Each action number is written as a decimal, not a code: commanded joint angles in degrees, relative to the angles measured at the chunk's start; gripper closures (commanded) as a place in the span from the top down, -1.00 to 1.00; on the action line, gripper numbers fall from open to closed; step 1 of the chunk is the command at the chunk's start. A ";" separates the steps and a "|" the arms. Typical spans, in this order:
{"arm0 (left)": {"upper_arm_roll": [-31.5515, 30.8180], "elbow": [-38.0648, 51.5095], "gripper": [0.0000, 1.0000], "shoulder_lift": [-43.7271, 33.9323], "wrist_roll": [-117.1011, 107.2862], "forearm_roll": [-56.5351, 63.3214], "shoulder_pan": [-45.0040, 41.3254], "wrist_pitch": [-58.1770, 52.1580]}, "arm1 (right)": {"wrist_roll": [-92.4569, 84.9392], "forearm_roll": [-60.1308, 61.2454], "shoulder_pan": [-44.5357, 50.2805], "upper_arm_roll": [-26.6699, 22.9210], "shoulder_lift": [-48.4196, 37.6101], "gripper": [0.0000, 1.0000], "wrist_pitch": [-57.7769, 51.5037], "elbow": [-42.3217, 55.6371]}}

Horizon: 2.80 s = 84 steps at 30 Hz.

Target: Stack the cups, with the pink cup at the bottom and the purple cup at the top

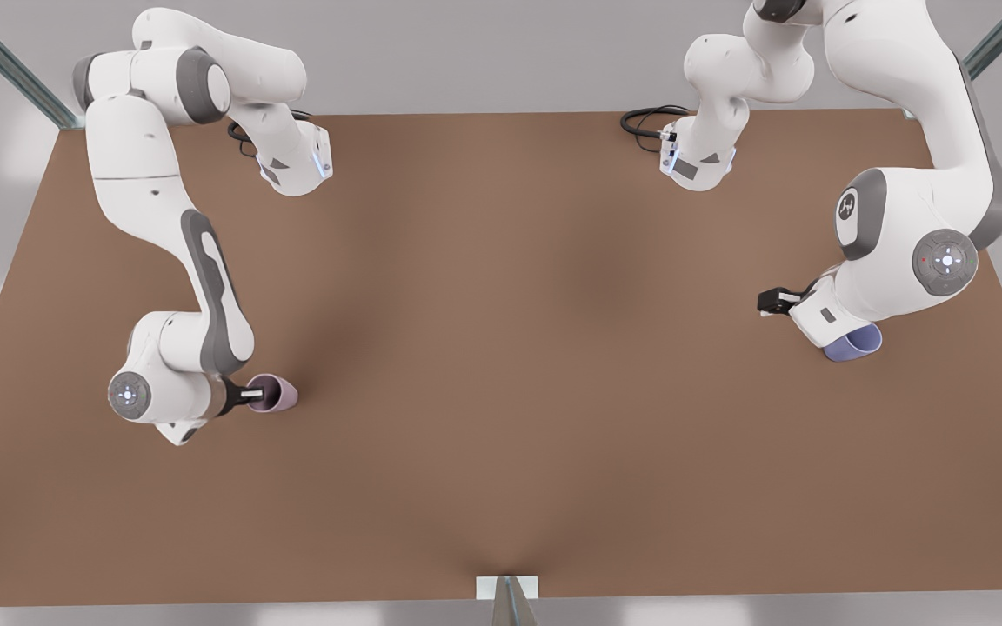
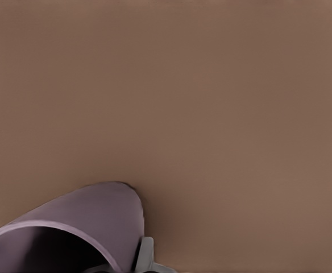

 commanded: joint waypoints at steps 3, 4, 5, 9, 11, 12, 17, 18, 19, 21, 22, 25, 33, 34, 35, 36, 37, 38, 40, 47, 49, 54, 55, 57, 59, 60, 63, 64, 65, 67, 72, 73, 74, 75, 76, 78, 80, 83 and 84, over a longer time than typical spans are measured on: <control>0.00 0.11 1.00 -0.15 0.14 0.03 0.01 -0.10 | 9.57 -0.26 2.54 0.18 -0.17 -0.57 -0.48 7.02; 0.09 0.11 1.00 -0.15 0.14 0.03 0.01 -0.10 | 13.88 0.09 4.65 0.18 -0.26 -0.57 -0.39 8.69; 0.09 0.03 1.00 -0.06 0.14 0.03 0.01 -0.10 | 18.72 0.36 7.37 0.27 0.00 -0.57 -0.39 11.42; 0.09 0.11 1.00 -0.15 0.14 0.03 0.01 -0.19 | 36.39 0.09 18.97 0.97 1.58 -0.57 -0.75 18.88; 0.09 0.11 1.00 -0.15 0.14 0.12 0.01 -0.10 | 47.90 -0.87 24.87 0.79 8.17 -0.57 -4.43 31.10; 0.09 0.11 1.00 -0.06 0.14 0.12 0.01 -0.10 | 55.45 -2.02 27.95 0.79 12.91 -0.57 -7.42 38.92; 1.31 0.03 1.00 0.38 0.23 0.74 0.45 0.69 | 70.94 -1.40 31.73 8.26 22.85 -0.57 -3.03 50.89; 2.72 0.03 1.00 0.91 0.32 0.74 1.07 0.95 | 73.05 -1.31 31.73 10.20 24.34 -0.57 -0.05 50.89; 3.07 0.03 1.00 1.70 0.67 0.74 2.65 1.92 | 73.58 -1.31 31.73 11.95 25.05 -0.57 2.42 50.98; 3.07 0.03 1.00 2.84 2.68 0.91 5.89 4.02 | 76.83 -1.40 33.31 12.22 26.63 -0.57 4.79 51.86; 3.07 0.03 1.00 4.24 7.25 0.82 9.06 6.22 | 76.83 -1.84 33.48 12.04 27.60 -0.57 4.71 51.86; 3.16 0.02 1.00 5.65 13.06 0.91 14.69 9.04 | 76.48 -1.93 33.22 11.25 29.71 -0.57 5.94 52.21; 6.41 -1.38 1.00 9.61 18.69 1.26 20.23 11.93 | 76.30 -1.84 33.05 11.52 31.20 -0.57 6.82 51.94; 6.41 -2.96 1.00 9.70 18.77 1.26 20.32 13.34 | 76.30 -1.84 33.13 11.52 31.20 -0.57 6.46 51.77; 6.41 -4.63 1.00 9.61 18.77 1.17 20.32 13.43 | 76.39 -1.84 33.22 11.52 31.20 -0.57 5.76 51.68; 6.41 -5.94 1.00 9.61 18.77 1.09 20.32 13.43 | 76.39 -1.84 33.31 11.52 31.20 -0.57 5.94 51.51; 6.41 -8.05 1.00 9.52 18.77 1.09 20.32 14.92 | 76.30 -1.84 33.31 11.52 31.29 -0.57 6.02 51.24; 6.50 -8.76 1.00 9.61 18.77 1.09 20.32 15.54 | 76.30 -1.84 33.31 11.60 31.64 -0.57 6.02 51.07; 7.29 -11.40 1.00 9.61 19.12 1.18 20.67 19.58 | 76.30 -1.75 33.40 11.69 31.91 -0.57 6.02 51.07; 7.29 -11.84 1.00 12.16 19.91 0.74 24.10 25.03 | 75.69 -2.02 34.63 11.52 32.08 -0.48 8.31 47.99; 7.29 -11.84 1.00 12.68 20.62 0.65 24.71 26.09 | 76.04 -2.02 34.63 11.52 32.08 0.30 8.48 47.46; 7.21 -12.10 1.00 14.88 20.62 0.47 24.71 28.11 | 75.69 -4.92 35.86 11.43 31.91 1.00 9.89 46.41; 7.21 -12.10 1.00 15.23 20.62 0.03 24.71 28.11 | 75.86 -4.65 35.86 11.69 31.82 1.00 9.89 46.58; 7.29 -12.28 1.00 15.67 20.62 -0.14 24.71 28.11 | 76.39 -4.39 35.59 14.50 31.55 1.00 12.00 46.93; 7.21 -12.45 1.00 16.38 20.62 -0.14 24.80 28.11 | 75.95 -1.58 35.24 14.77 31.29 1.00 13.14 46.94; 7.21 -12.45 1.00 16.64 20.62 -0.14 24.80 28.28 | 75.86 -1.49 35.15 14.77 31.20 1.00 13.06 47.02; 7.21 -13.07 1.00 17.96 20.62 -0.32 24.80 30.22 | 73.93 -1.58 30.33 17.84 28.83 1.00 10.33 46.85; 7.21 -13.07 1.00 18.05 20.62 -0.58 24.80 30.22 | 69.28 -1.93 27.16 18.72 25.67 1.00 5.25 45.97; 7.21 -12.98 1.00 18.40 20.62 -0.76 24.80 30.31 | 60.32 -2.19 21.80 18.64 21.37 1.00 -5.04 43.51; 7.21 -12.98 1.00 18.66 20.62 -0.76 24.80 30.57 | 47.14 -9.56 11.34 18.37 6.61 1.00 -5.93 25.50; 7.21 -12.98 1.00 19.72 20.62 -0.85 24.80 31.45 | 11.97 -10.72 -7.74 18.20 -11.33 1.00 -24.73 23.73; 7.21 -12.98 1.00 19.89 20.62 -0.85 24.80 31.45 | 11.88 -10.72 -8.09 17.76 -11.95 1.00 -31.56 24.08; 7.20 -12.98 1.00 19.98 20.62 -0.93 24.80 31.62 | 12.41 -10.19 -8.18 17.76 -11.87 1.00 -35.97 25.31; 7.12 -12.98 0.99 20.07 20.53 -0.93 24.80 31.98 | 12.14 -10.45 -7.91 17.58 -11.34 1.00 -36.34 25.67; 7.12 -12.98 0.46 20.07 20.53 -2.16 24.80 32.15 | 10.30 -10.10 -7.56 18.11 -11.95 1.00 -36.34 25.58; 7.12 -12.89 -0.32 20.51 20.53 -2.69 24.80 32.33 | 3.37 -10.10 -9.58 18.02 -13.27 1.00 -31.60 22.51; 7.12 -12.89 -0.43 20.86 20.53 -2.78 24.80 32.68 | -15.00 -10.19 -12.74 17.76 -19.07 1.00 -24.56 12.92; 7.12 -12.89 -0.55 21.30 20.44 -2.78 24.80 32.68 | -34.25 -10.54 -13.01 17.67 -18.28 1.00 -23.42 13.19; 7.03 -12.89 -0.57 21.30 20.35 -2.78 24.80 32.50 | -42.87 -10.72 -13.01 17.58 -18.02 1.00 -20.70 13.18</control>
